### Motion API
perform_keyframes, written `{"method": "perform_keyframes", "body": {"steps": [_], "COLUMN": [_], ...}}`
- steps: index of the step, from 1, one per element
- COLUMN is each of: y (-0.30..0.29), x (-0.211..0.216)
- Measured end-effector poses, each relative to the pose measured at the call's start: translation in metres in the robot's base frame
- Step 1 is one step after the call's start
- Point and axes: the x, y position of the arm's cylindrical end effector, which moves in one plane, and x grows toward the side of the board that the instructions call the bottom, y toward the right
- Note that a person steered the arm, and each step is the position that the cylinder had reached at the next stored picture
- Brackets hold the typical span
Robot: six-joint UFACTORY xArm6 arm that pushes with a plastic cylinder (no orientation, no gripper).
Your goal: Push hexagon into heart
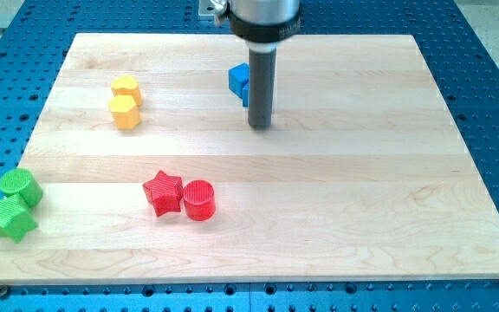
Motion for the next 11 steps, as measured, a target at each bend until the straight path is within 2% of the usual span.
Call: {"method": "perform_keyframes", "body": {"steps": [1, 2, 3, 4, 5, 7, 9, 10, 11], "y": [-0.043, -0.032, -0.047, 0.014, -0.046, -0.134, -0.206, -0.211, -0.215], "x": [0.091, 0.168, 0.153, 0.142, 0.081, 0.005, -0.009, -0.047, -0.041]}}
